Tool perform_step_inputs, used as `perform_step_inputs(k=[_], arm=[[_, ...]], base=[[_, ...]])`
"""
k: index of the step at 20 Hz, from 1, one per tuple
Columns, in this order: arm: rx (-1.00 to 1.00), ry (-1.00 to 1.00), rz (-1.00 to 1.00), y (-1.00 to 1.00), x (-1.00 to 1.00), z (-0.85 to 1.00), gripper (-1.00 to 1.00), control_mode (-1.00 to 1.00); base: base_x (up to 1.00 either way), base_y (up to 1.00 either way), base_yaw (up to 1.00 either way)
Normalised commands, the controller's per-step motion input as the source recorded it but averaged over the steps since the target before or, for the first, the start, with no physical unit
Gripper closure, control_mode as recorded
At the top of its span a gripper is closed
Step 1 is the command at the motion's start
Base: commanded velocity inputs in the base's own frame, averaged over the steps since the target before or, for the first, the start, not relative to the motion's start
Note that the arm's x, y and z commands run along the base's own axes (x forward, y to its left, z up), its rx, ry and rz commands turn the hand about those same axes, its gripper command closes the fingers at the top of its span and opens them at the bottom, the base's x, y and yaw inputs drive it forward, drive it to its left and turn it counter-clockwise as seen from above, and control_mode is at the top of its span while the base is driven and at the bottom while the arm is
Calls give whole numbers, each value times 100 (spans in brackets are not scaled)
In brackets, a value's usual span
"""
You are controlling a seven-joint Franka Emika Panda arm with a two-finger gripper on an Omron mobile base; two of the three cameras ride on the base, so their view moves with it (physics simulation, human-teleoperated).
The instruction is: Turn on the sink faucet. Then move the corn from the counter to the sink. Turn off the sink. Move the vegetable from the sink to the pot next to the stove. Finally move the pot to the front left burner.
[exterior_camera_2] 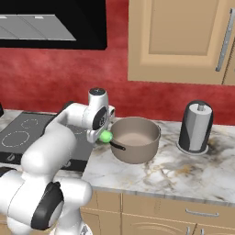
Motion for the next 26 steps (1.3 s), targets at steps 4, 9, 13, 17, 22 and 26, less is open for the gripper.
perform_step_inputs(k=[4, 9, 13, 17, 22, 26], arm=[[0, 0, -5, -76, 32, 11, 100, -100], [0, 0, -3, -64, 39, 3, 100, -100], [-1, -1, 0, -22, 28, -10, 100, -100], [-1, 1, 0, -12, 18, -13, 100, -100], [0, 0, 0, -34, 23, -13, 100, -100], [0, 0, 0, -34, 20, -28, 100, -100]], base=[[0, 0, 0], [0, 0, 0], [0, 0, 0], [0, 0, 0], [0, 0, 0], [0, 0, 0]])
